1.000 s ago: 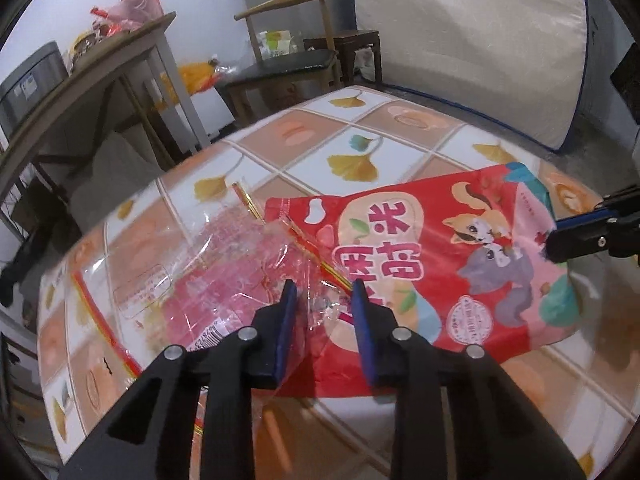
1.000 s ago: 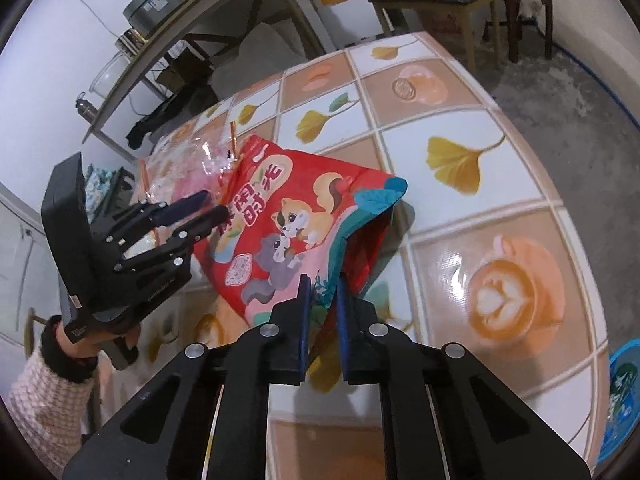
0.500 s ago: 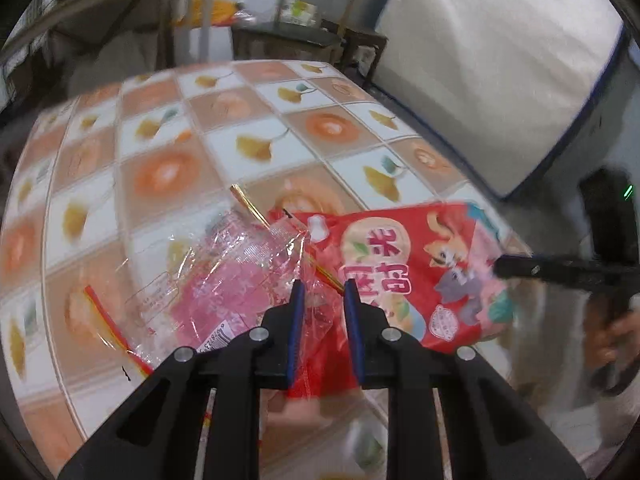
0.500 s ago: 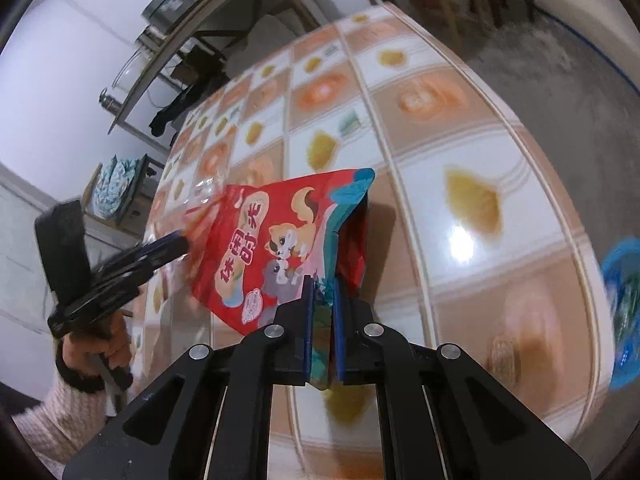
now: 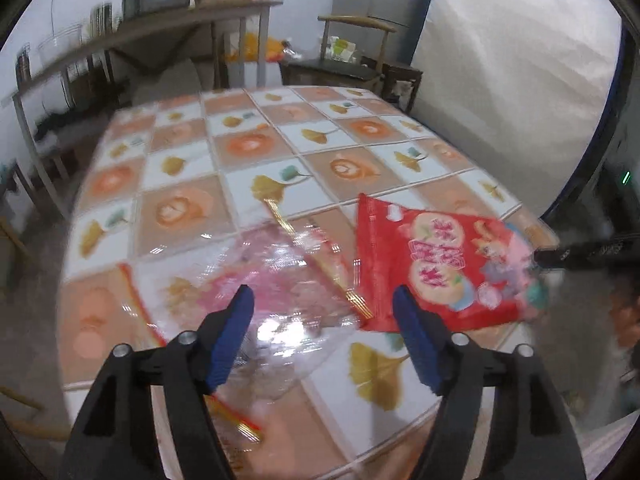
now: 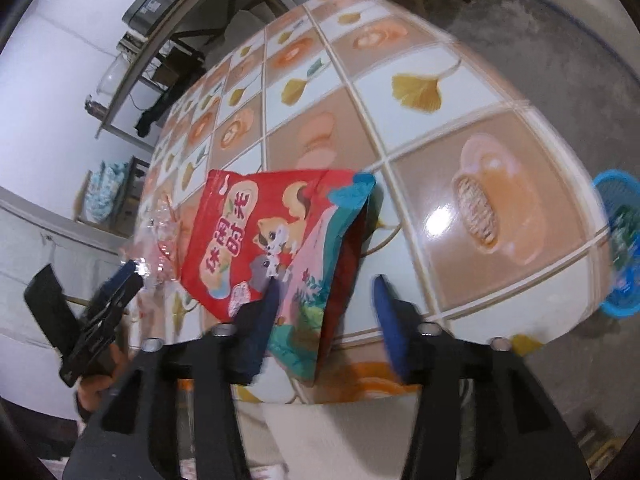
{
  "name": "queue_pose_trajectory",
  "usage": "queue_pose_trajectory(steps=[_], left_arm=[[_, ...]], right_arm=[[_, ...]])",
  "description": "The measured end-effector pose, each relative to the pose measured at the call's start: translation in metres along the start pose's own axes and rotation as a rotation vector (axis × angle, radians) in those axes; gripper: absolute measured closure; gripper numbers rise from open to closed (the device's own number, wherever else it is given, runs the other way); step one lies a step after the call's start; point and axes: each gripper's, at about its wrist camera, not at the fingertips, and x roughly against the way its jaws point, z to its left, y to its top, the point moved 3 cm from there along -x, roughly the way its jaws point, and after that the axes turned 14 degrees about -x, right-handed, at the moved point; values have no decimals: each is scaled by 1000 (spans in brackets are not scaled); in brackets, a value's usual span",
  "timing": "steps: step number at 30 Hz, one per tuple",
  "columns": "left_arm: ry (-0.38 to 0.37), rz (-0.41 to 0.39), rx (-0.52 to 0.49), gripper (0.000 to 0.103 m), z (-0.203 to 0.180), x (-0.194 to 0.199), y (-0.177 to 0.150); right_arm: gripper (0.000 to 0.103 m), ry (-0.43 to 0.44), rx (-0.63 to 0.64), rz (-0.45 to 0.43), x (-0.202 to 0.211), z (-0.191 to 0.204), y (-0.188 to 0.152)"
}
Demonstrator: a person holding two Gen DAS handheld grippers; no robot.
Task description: Collect trash
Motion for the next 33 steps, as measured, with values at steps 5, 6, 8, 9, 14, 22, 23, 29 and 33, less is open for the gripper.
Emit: queue_pose_trajectory(steps=[5,6,8,9,14,22,23,29,33], left_arm=[[63,53,-56,32,9,-10,-11],[56,66,-53,32,11,-13,-15],[40,97,-45,32,15,-21,-20],[32,102,-44,32,14,-22,-22],[30,121,-28,32,14,-29,-28],[61,113,-8,37,14,-32,-30],[63,111,-5,38,14,-32,-30],[82,106,16,46,16,-33,-27],[97,105,31,51,17,-35,-24]], right_arm=[[16,2,212,-58,17,30,0],[12,17,262,-43,16,38,-1],[9,34,379,-1,9,53,-2],[9,31,431,15,4,60,-2],[8,14,589,48,-27,91,21],[8,-56,579,187,-71,81,36],[8,-55,591,209,-73,80,30],[7,-102,696,213,-77,79,-1],[6,-157,797,193,-77,81,-21]])
